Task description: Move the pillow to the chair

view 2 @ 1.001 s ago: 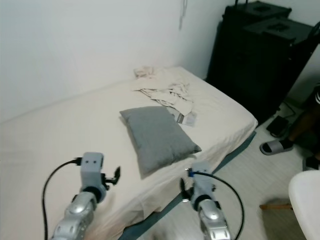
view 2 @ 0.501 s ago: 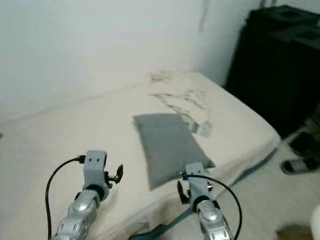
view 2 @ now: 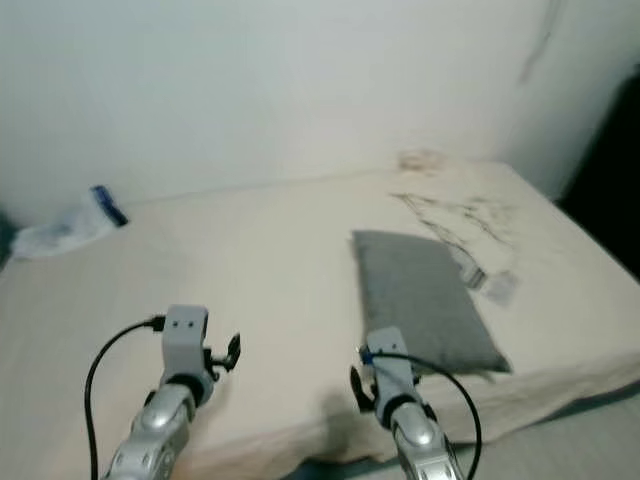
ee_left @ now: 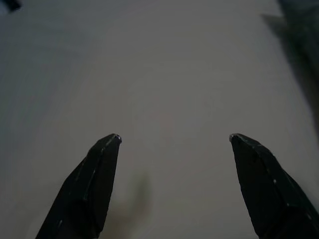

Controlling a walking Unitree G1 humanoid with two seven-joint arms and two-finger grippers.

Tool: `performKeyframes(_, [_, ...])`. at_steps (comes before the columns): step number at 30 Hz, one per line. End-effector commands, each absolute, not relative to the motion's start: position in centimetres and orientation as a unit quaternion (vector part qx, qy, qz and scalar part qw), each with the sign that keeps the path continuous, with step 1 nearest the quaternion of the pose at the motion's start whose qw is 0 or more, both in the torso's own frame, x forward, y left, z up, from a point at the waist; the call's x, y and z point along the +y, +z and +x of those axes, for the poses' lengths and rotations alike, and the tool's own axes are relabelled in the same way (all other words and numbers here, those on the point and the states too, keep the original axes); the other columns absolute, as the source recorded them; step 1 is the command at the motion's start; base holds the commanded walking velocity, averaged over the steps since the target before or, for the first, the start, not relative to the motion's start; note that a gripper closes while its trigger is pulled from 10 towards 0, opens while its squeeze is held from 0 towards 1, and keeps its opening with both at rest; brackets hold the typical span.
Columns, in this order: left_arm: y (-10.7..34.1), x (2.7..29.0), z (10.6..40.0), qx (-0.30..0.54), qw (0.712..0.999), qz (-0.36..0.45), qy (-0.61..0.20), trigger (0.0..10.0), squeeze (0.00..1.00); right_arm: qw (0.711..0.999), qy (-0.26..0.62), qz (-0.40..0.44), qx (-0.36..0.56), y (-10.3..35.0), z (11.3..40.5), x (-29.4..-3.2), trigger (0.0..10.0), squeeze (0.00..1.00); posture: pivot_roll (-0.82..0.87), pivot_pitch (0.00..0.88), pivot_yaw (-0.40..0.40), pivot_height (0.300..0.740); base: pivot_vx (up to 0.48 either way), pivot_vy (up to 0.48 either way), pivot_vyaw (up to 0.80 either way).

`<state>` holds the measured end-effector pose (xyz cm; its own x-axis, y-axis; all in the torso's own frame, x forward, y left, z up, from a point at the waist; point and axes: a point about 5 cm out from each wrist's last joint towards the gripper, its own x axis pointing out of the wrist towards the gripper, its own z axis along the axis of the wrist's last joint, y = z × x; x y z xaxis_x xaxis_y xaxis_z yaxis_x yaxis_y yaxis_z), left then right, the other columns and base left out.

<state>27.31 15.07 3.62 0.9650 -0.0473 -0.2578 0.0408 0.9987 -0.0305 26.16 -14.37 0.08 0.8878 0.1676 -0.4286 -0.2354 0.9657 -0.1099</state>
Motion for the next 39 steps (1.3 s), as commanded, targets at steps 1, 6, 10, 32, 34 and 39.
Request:
performKeyframes(1, [3.37,15.07,27.16,0.139,0.990,-0.007,-0.024,10.0,0.00,0.967,0.096,-0.073,0.224,-0.29,25.80,-14.66,10.0,0.00,0.02,0.096,0.003,0.740,0.000,0.000,0.80])
performKeyframes(6, [3.29,15.13,27.27,0.144,0.989,-0.006,-0.026,10.0,0.00,0.968,0.094,-0.073,0.223,-0.28,25.82,-14.72,10.0,0.00,0.02,0.096,0.006,0.740,0.000,0.000,0.80])
performKeyframes(10, [3.34,15.02,27.38,0.145,0.989,-0.003,-0.034,10.0,0.00,0.968,0.091,-0.072,0.222,-0.25,25.84,-14.75,10.0,0.00,0.02,0.097,0.006,0.740,0.000,0.000,0.80])
performKeyframes(32, [3.32,14.31,27.40,0.149,0.987,0.018,-0.061,10.0,0.00,0.975,0.055,-0.045,0.208,0.46,26.59,-15.38,10.0,0.00,0.02,0.103,0.007,0.740,0.000,-0.112,0.40])
performKeyframes(34, [3.32,14.27,27.41,0.150,0.986,0.018,-0.063,10.0,0.00,0.976,0.054,-0.044,0.209,0.41,26.51,-15.42,10.0,0.00,0.01,0.105,0.009,0.740,0.000,-0.480,0.00])
performKeyframes(39, [3.29,14.28,27.40,0.152,0.986,0.017,-0.064,10.0,0.00,0.975,0.052,-0.043,0.210,0.34,26.44,-15.41,10.0,0.00,0.01,0.105,0.010,0.740,0.000,-0.480,0.00])
